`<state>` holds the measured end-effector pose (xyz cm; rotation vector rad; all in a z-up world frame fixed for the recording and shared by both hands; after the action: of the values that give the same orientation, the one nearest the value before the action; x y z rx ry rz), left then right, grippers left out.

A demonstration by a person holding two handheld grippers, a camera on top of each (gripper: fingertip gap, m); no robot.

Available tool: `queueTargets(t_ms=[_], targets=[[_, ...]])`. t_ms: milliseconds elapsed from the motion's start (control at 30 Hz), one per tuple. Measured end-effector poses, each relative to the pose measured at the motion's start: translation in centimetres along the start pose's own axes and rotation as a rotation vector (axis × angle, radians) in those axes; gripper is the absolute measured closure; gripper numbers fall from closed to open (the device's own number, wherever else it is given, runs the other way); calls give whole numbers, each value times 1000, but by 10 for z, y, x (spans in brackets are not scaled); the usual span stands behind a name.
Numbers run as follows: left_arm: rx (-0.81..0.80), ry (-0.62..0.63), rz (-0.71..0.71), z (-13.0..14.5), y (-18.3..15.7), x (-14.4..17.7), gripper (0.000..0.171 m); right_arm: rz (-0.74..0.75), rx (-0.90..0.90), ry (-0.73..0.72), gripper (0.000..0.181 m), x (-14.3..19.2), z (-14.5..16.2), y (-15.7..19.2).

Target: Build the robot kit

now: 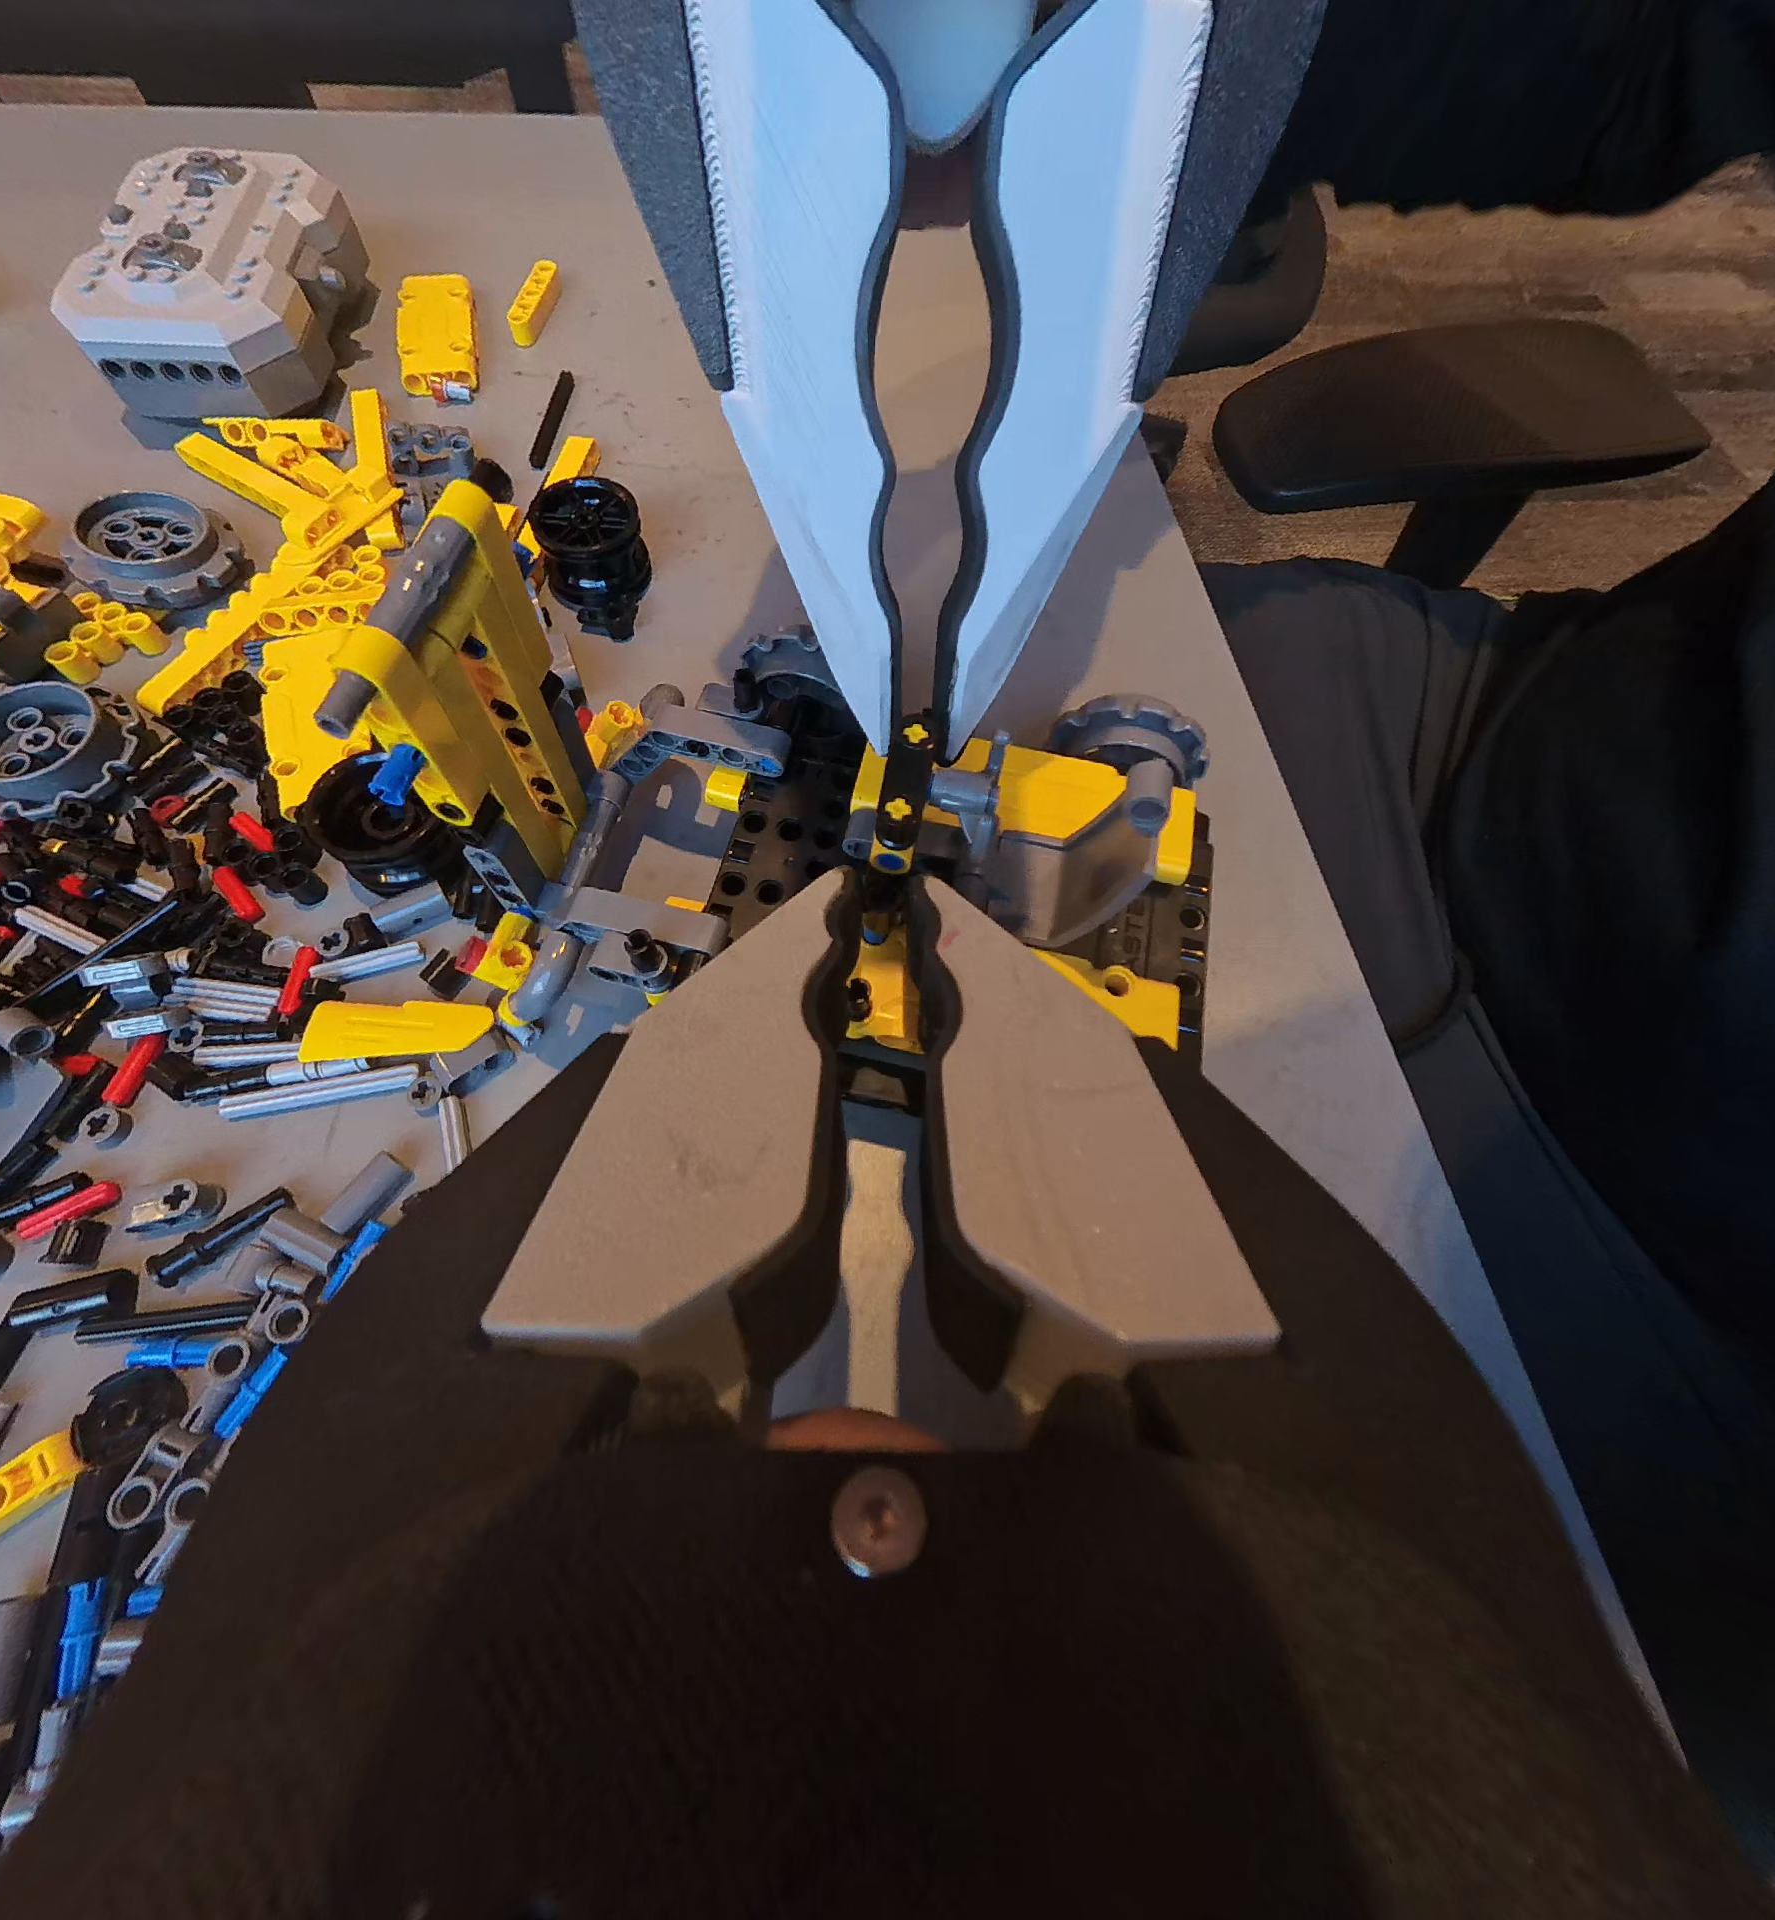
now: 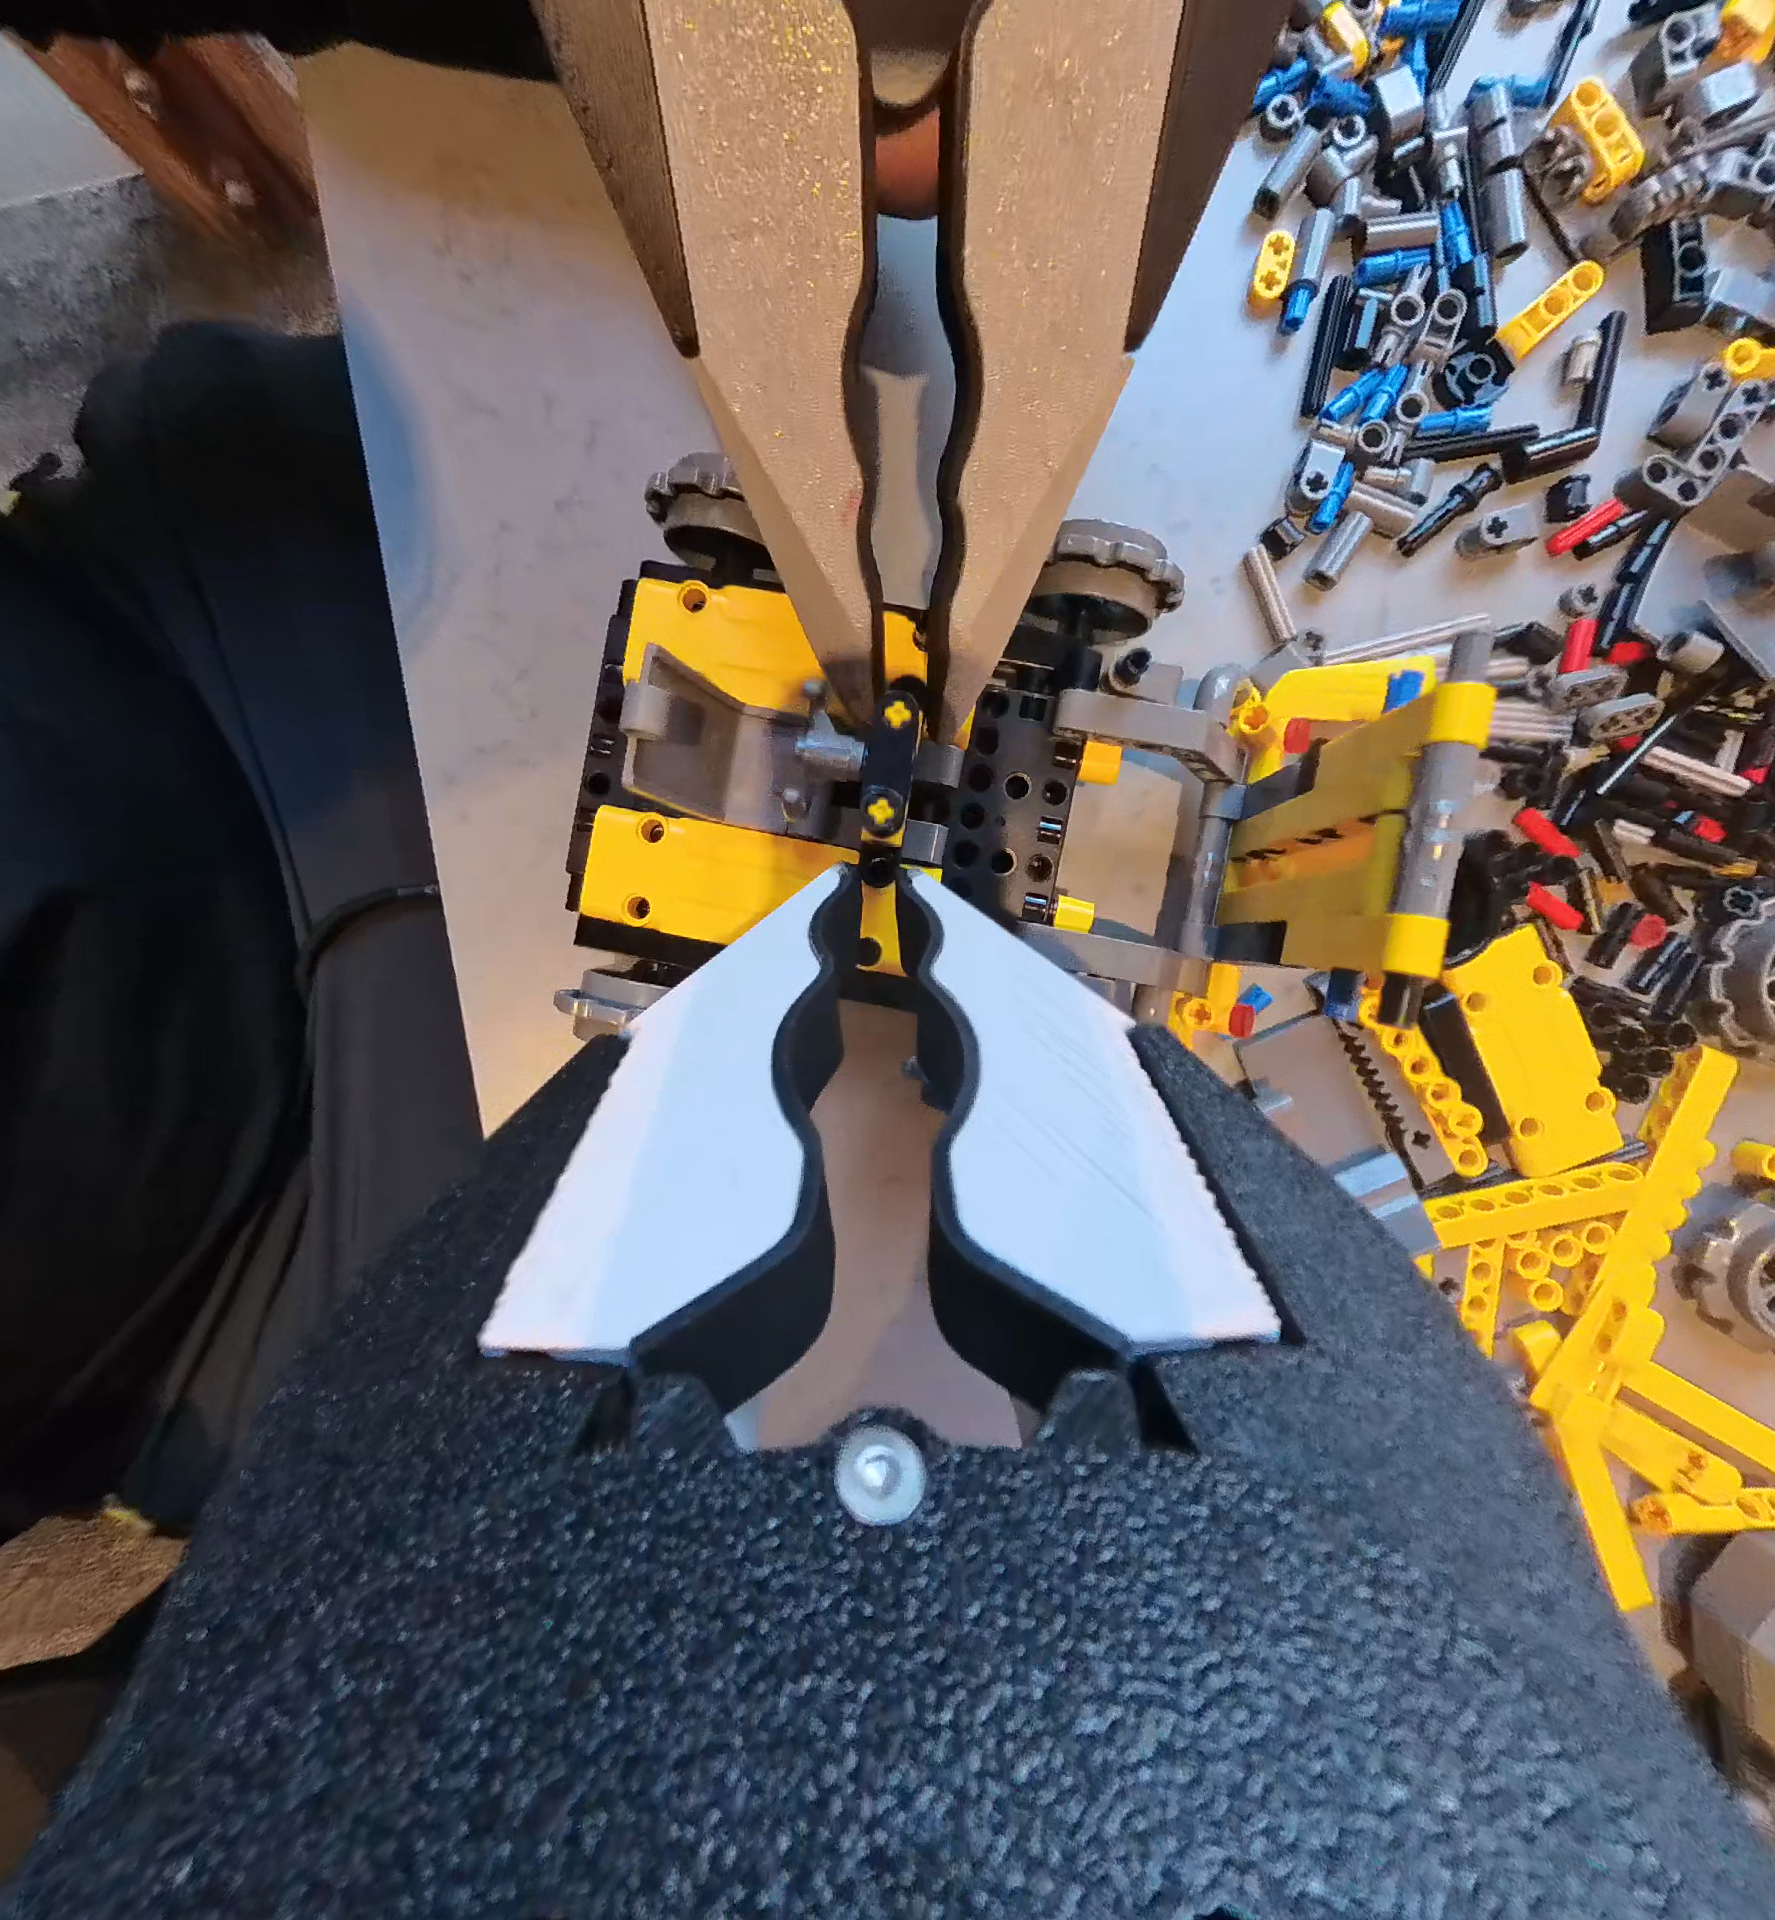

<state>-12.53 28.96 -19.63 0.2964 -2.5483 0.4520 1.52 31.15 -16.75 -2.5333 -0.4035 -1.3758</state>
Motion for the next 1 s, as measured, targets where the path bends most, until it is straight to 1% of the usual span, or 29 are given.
queueTargets(t_ms=[100, 333, 567, 633, 700, 733, 800, 867, 933, 1000], targets=[[8, -3, 7, 2, 1, 0, 167, -28, -28, 33, 176, -1, -3, -2], [9, -11, 16, 5, 1, 1, 166, -26, 25, 153, 176, -4, -13, 0], [-23, 20, -12, 4, -1, 1, 166, -29, 26, 192, 175, -15, -12, 0], [-22, 10, -10, 3, -2, 2, 166, -17, 45, 189, 174, -13, -13, 1], [-6, 4, -2, 4, -2, 2, 166, -2, 50, 192, 178, -6, -9, 2], [-4, 4, 3, 4, -2, 3, 166, 6, 44, 169, 176, -1, -7, 2], [11, 1, 13, 4, -1, 3, 167, 25, 19, 115, 176, 10, -2, 0], [22, -4, 23, 4, -1, 3, 167, 37, -2, 34, 173, 17, 1, -1], [26, -7, 25, 4, -1, 3, 167, 6, -31, -40, 168, 17, -1, 2], [26, -8, 21, 4, -1, 3, 167, 0, -35, -44, 162, 10, -1, 3]])
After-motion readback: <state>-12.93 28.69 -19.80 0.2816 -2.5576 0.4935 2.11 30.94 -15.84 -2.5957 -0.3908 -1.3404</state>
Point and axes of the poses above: each gripper's, where its closed fingertips meet, x back along the fingers, z out of its underside, y = z × x across the jaws, the point moved 9 cm from there along x, back along the fingers, and after that the axes turned 13 degrees about x, right-handed, at the moved point
